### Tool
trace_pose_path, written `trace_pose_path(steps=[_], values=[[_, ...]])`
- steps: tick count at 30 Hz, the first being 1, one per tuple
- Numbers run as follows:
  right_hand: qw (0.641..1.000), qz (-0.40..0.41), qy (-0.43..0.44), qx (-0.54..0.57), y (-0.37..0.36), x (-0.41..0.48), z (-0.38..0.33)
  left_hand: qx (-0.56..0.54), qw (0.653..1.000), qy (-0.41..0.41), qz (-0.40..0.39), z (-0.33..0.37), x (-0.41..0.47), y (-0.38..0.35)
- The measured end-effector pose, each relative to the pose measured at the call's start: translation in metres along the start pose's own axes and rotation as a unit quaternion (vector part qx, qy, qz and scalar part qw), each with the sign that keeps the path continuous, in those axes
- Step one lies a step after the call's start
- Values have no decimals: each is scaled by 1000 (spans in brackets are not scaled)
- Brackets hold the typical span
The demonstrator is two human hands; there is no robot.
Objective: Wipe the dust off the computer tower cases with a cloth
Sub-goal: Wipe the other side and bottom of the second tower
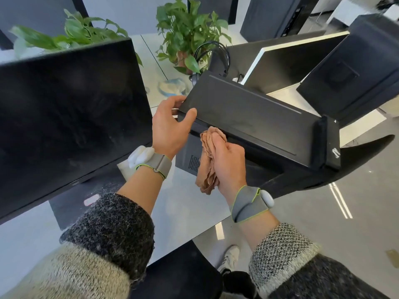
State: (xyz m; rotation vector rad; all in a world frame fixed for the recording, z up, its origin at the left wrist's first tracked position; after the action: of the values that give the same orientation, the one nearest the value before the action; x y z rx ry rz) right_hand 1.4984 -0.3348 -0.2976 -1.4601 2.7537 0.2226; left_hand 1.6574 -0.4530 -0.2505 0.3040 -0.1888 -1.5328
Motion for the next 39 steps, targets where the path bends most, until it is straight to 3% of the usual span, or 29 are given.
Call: trace_pose_path(steps=[9,15,23,32,39], values=[[998,28,-33,43,41,-13,6,-17,1000,7,6,-2,-1,1],[1000,-10,-13,-8,-3,5,1,-8,1000,5,8,-3,-1,0],[999,-17,-12,45,20,-2,6,-17,1000,7,11,-3,-1,1],[998,-58,-5,17,-32,10,-3,-7,1000,14,14,-3,-1,3],[999,14,-35,-7,63,-17,22,-24,999,16,12,-4,-4,1]])
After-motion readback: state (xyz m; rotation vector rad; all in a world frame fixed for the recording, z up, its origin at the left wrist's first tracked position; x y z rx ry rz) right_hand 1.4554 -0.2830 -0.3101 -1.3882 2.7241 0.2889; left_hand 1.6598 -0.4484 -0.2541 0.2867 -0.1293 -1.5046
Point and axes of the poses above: each hand's wrist, its own x-axis towards the middle knuckle, its own y-axis out of the back of the hand, z = x × y, the point moved 9 cm from there along x, towards the middle knuckle, and after that the axes turned 13 degrees about y, right-handed, at the moved point
